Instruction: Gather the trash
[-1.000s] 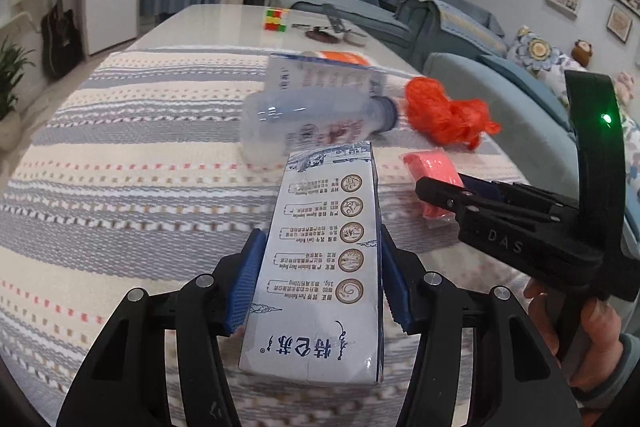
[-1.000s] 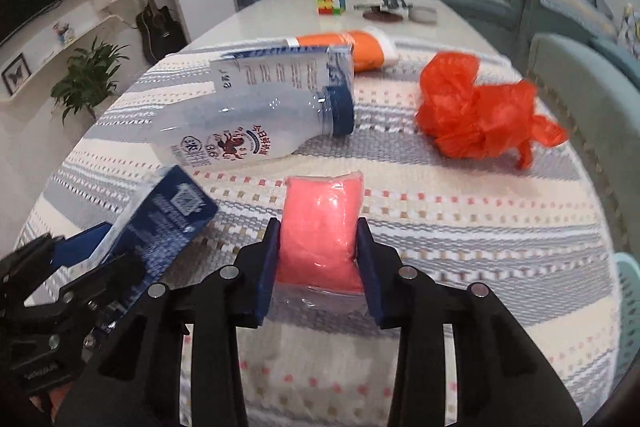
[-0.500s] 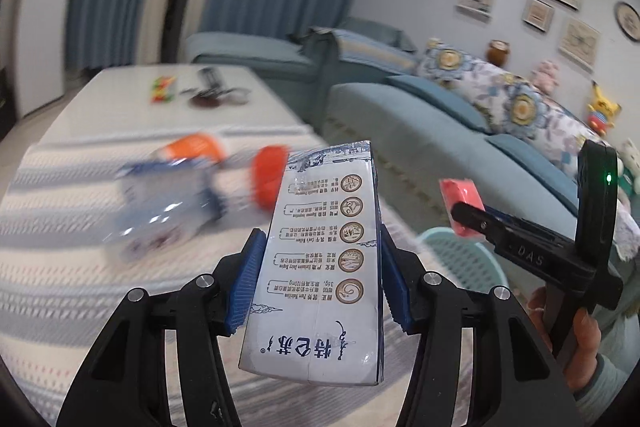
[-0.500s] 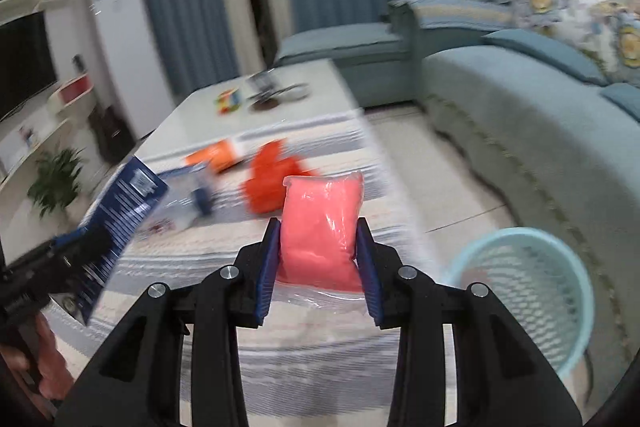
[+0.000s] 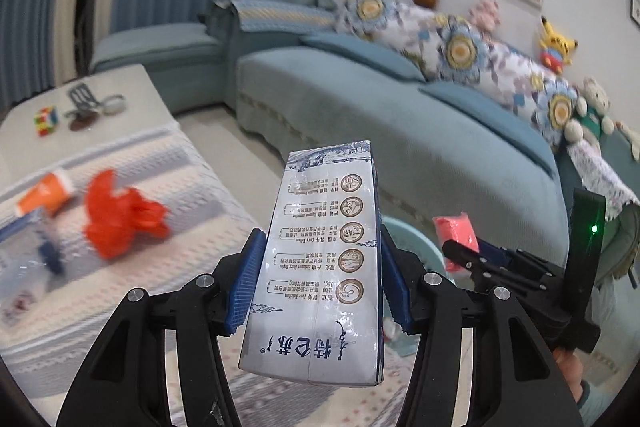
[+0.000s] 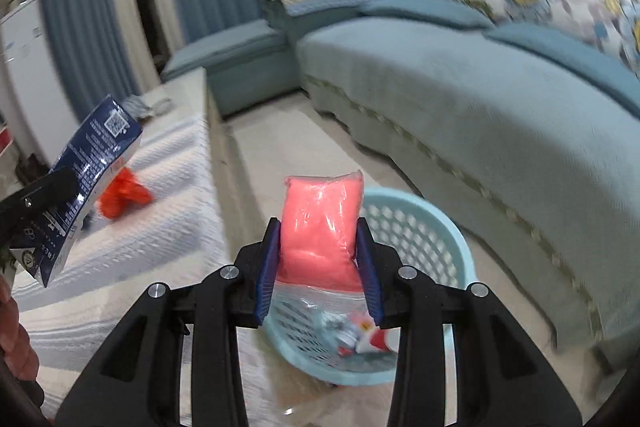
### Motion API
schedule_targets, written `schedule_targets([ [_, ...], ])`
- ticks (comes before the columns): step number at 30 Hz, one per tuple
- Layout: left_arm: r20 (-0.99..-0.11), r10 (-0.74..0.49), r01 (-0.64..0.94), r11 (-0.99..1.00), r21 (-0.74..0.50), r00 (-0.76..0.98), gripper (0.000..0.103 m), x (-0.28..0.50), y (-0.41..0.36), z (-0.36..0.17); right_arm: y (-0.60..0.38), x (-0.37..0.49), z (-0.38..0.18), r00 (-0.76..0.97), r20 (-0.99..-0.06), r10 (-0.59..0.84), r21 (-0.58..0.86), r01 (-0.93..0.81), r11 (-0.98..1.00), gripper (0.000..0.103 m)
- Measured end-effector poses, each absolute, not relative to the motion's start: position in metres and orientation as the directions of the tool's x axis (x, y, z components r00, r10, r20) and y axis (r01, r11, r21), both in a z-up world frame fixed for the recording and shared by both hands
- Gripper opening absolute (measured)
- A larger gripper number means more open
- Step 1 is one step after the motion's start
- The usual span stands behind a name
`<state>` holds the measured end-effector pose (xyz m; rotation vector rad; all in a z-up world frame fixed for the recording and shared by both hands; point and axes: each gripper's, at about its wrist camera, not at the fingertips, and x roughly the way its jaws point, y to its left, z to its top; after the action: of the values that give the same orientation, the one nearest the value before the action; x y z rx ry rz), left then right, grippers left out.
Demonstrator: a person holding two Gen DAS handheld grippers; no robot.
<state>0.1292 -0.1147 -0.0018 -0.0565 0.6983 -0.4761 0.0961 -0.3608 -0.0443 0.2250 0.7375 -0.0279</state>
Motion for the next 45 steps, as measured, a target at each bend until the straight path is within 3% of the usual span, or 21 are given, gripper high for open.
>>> schedule_targets([
  [12, -0.76, -0.442, 0.467, 0.859, -0.207, 0.476, 0.053, 0.161, -0.174, -0.094, -0.388, 0.105, -0.122, 0.627, -0.777, 0.051, 0.233, 0.212, 0.949, 0.034],
  [15, -0.767, -0.457, 0.475, 0.85, -0.227, 0.45, 0.056, 0.163, -0.175, -0.1, -0.391, 0.11, -0.132, 0.605, -0.794, 0.06, 0.243, 0.225, 0.944, 0.035],
  [17, -0.766, -0.457, 0.471, 0.852, -0.23, 0.452, 0.066, 0.163, -0.173, -0.1, -0.394, 0.111, -0.138, 0.593, -0.803, 0.064, 0.254, 0.243, 0.936, 0.043],
  [27, -0.741, -0.471, 0.479, 0.847, -0.23, 0.478, 0.066, 0.156, -0.164, -0.087, -0.398, 0.107, -0.133, 0.6, -0.797, 0.067, 0.267, 0.251, 0.93, 0.043],
  [38, -0.61, -0.49, 0.448, 0.862, -0.236, 0.622, 0.065, 0.131, -0.103, -0.013, -0.316, 0.099, -0.03, 0.766, -0.632, 0.121, 0.225, 0.032, 0.974, 0.043],
  [42, -0.571, -0.424, 0.376, 0.903, -0.207, 0.703, 0.065, 0.122, -0.044, 0.011, -0.269, 0.101, 0.0, 0.811, -0.562, 0.161, 0.192, -0.061, 0.98, 0.045],
  [45, -0.561, -0.337, 0.289, 0.941, -0.175, 0.756, 0.066, 0.118, 0.007, 0.02, -0.234, 0.109, 0.003, 0.82, -0.54, 0.188, 0.18, -0.106, 0.978, 0.052],
])
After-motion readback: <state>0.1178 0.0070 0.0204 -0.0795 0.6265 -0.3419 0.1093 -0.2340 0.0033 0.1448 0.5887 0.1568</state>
